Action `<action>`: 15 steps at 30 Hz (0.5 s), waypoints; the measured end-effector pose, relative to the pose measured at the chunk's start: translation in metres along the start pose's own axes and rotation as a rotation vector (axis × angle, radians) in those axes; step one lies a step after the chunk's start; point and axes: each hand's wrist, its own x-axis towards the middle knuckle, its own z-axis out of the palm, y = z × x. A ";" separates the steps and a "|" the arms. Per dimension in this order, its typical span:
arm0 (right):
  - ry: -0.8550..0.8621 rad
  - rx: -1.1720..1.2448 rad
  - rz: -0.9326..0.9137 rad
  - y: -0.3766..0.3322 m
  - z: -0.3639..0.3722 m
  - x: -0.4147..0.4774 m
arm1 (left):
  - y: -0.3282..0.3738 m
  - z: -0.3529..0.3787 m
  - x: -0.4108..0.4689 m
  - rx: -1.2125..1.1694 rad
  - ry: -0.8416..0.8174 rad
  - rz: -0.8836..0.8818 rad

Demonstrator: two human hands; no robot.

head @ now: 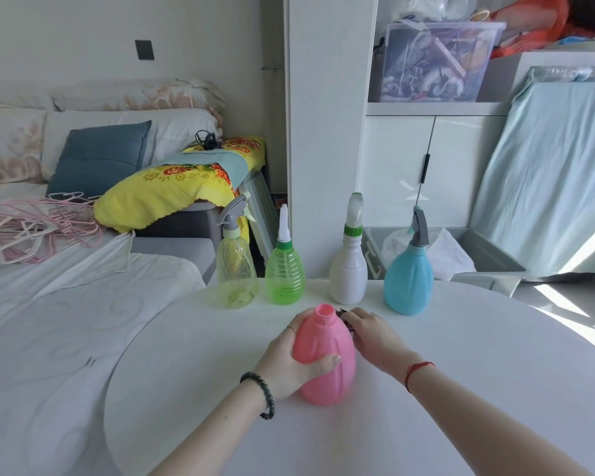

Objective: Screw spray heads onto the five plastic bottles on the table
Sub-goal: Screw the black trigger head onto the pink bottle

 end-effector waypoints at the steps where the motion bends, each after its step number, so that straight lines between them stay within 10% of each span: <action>1: 0.037 0.053 0.021 0.004 -0.006 -0.005 | 0.000 0.000 0.000 -0.005 0.002 0.000; 8: 0.347 0.254 0.073 0.010 -0.123 -0.046 | 0.003 0.004 0.000 0.002 0.012 -0.030; 15: 0.218 0.150 -0.129 -0.029 -0.248 -0.061 | 0.013 0.027 0.007 0.009 0.006 -0.037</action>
